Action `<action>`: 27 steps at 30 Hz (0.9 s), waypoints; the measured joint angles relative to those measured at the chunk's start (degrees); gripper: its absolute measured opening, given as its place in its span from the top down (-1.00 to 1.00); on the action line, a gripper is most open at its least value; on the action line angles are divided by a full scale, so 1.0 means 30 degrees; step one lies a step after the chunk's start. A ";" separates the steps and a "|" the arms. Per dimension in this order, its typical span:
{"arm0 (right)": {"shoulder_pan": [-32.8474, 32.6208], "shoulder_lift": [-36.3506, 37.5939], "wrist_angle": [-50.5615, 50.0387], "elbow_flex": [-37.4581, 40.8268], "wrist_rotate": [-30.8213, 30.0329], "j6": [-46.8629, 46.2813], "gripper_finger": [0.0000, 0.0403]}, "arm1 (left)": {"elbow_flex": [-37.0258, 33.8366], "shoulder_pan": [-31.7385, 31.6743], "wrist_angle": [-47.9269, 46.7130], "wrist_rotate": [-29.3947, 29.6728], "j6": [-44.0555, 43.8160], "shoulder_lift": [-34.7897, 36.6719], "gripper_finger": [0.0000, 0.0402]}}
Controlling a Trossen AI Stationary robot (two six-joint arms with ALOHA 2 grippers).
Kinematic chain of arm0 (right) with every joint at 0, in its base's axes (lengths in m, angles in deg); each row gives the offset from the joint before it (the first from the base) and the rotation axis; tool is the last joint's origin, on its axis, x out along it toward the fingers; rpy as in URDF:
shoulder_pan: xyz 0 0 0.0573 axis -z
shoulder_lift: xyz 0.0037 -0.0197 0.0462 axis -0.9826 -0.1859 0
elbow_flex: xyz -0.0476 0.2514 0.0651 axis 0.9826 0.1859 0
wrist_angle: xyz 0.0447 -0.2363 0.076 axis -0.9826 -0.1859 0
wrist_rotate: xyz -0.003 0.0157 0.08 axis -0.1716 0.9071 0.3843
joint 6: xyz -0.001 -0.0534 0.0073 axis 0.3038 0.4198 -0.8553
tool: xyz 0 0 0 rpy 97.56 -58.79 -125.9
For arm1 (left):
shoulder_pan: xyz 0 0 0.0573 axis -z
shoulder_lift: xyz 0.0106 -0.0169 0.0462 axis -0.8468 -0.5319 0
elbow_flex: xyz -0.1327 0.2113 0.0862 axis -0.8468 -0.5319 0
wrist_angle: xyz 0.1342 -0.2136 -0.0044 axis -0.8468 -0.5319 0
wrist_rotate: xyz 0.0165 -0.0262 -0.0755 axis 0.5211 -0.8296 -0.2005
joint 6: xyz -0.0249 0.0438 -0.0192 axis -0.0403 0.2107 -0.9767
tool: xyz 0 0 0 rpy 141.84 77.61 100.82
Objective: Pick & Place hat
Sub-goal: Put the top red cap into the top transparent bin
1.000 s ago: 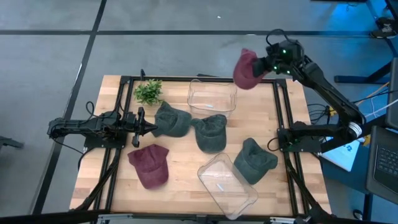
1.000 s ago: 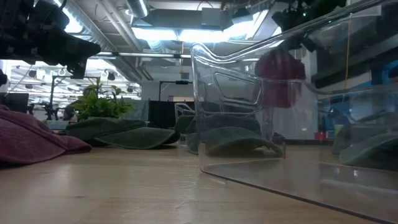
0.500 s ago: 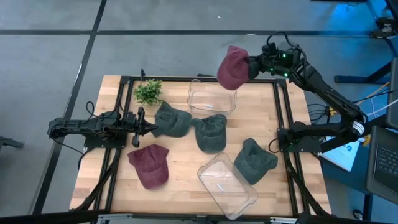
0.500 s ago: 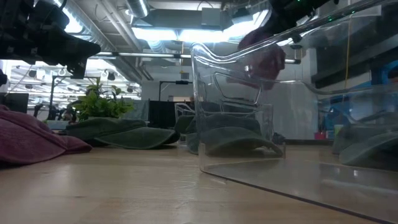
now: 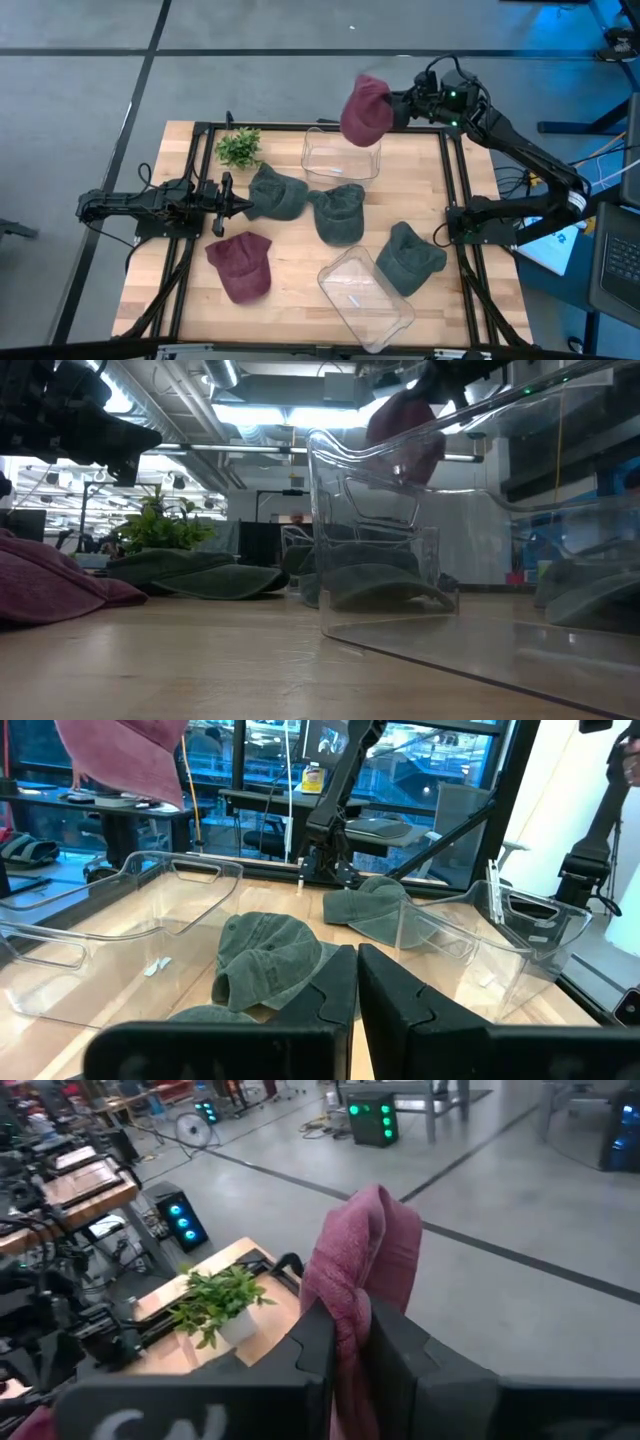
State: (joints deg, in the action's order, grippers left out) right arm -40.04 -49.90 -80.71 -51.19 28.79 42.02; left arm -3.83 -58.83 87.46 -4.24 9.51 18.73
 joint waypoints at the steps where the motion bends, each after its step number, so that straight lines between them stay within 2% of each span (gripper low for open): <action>1: -0.0113 -0.0099 0.0265 0.0000 0.0239 0.0033 0.80 | 0.0000 0.0005 0.0000 0.0000 0.0000 0.0004 0.94; 8: -0.1012 -0.0837 0.1470 0.0000 0.0847 -0.0079 0.80 | -0.0004 0.0002 -0.0003 0.0000 0.0000 0.0006 0.96; 27: -0.2573 -0.3214 0.1577 -0.0001 0.1525 0.0938 0.80 | 0.0000 0.0001 0.0000 0.0003 0.0000 0.0003 0.95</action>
State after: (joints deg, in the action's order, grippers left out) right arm -47.76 -59.54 -75.98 -51.20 33.36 44.83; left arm -3.83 -58.83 87.46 -4.23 9.51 18.74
